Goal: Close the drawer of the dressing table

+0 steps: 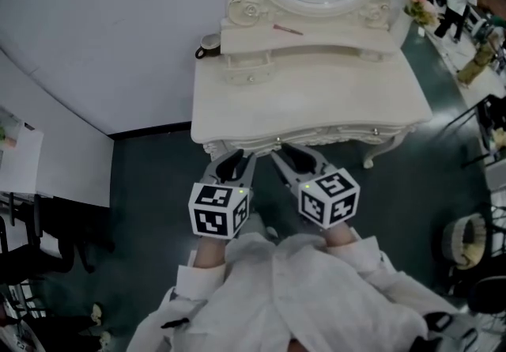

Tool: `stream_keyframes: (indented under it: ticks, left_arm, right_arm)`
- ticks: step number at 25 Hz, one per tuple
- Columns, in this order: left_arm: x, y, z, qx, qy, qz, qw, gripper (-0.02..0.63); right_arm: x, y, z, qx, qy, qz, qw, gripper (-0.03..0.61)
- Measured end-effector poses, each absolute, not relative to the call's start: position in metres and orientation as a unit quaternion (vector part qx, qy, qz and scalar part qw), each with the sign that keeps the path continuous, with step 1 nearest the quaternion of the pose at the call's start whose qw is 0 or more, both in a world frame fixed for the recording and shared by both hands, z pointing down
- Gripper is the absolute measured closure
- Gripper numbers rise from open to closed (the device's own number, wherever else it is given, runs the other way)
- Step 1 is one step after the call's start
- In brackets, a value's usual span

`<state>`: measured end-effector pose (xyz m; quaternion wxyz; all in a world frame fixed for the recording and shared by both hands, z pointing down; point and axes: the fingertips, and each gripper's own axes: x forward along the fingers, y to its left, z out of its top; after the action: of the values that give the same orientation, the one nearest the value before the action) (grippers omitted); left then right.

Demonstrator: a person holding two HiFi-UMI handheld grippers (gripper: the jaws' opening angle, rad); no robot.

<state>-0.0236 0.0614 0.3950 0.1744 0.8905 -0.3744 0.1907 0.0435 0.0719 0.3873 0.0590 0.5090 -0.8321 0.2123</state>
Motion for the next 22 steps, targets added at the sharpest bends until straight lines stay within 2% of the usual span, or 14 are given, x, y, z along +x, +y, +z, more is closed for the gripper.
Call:
stream_keyframes:
  ticks: [11, 22]
  left_arm:
    - [-0.018, 0.037, 0.405, 0.895, -0.355, 0.198, 0.183, 0.529]
    - [0.000, -0.052, 0.397, 0.910, -0.324, 0.201, 0.161, 0.529]
  right_arm:
    - [0.054, 0.054, 0.395, 0.528, -0.817, 0.226, 0.056, 0.480]
    - [0.066, -0.027, 0.396, 0.551, -0.804, 0.218, 0.061, 0.480]
